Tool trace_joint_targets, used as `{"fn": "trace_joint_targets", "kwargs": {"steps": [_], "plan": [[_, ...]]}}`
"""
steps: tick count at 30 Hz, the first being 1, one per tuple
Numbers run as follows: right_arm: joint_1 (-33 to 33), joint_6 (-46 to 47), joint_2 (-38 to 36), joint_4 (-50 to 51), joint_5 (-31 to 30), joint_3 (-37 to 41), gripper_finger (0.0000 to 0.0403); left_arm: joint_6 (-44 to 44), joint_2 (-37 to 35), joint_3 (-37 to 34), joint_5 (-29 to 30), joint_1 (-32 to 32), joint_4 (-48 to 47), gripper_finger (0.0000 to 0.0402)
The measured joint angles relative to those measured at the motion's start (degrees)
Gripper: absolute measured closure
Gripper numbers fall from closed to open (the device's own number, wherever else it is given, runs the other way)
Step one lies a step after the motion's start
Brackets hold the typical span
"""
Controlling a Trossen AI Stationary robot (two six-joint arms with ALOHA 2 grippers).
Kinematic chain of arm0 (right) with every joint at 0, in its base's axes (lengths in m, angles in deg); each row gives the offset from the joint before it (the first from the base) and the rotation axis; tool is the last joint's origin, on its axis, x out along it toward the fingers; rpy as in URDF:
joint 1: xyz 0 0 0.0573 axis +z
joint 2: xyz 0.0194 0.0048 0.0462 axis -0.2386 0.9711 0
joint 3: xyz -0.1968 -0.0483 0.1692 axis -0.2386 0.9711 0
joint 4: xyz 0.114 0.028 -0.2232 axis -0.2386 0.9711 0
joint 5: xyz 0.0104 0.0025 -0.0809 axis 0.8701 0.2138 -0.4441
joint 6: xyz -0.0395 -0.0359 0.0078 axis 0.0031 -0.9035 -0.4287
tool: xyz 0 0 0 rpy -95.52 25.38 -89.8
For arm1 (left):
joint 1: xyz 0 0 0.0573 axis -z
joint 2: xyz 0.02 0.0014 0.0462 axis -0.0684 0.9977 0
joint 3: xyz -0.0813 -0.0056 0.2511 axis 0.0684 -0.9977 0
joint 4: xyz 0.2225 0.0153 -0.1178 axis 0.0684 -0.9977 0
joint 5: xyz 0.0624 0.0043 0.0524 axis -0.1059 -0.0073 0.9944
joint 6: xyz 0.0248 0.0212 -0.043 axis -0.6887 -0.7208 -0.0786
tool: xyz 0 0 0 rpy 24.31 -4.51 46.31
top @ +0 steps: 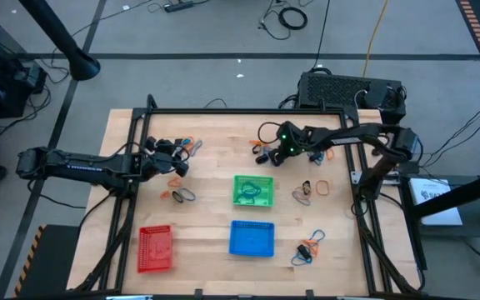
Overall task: Sort rubber bands into baskets
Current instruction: Put the blue rubberband into the green bin
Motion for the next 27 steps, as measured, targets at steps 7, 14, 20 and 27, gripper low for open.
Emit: {"fn": "trace_joint_targets", "kwargs": {"steps": [7,14,20,27], "plan": [[0.76,-1.38,-8.67,0.66,-0.93,-0.02,0.0401,0.0,0.0,0.0,-0.02,0.0,0.0,0.0275],[2.78,-2.53,-17.62,-0.15,-4.17,-0.15,0.0402,-0.08,0.0,0.0,0.0,0.0,0.0,0.0275],[7.66,-2.55,-21.12,-0.15,-2.8,-0.17,0.0402,-0.24,0.0,0.02,0.0,0.0,-0.01,0.0275],[16.63,0.4,-20.19,-0.35,0.45,-0.22,0.0403,-0.24,0.0,0.02,0.0,0.0,0.05,0.0275]]}}
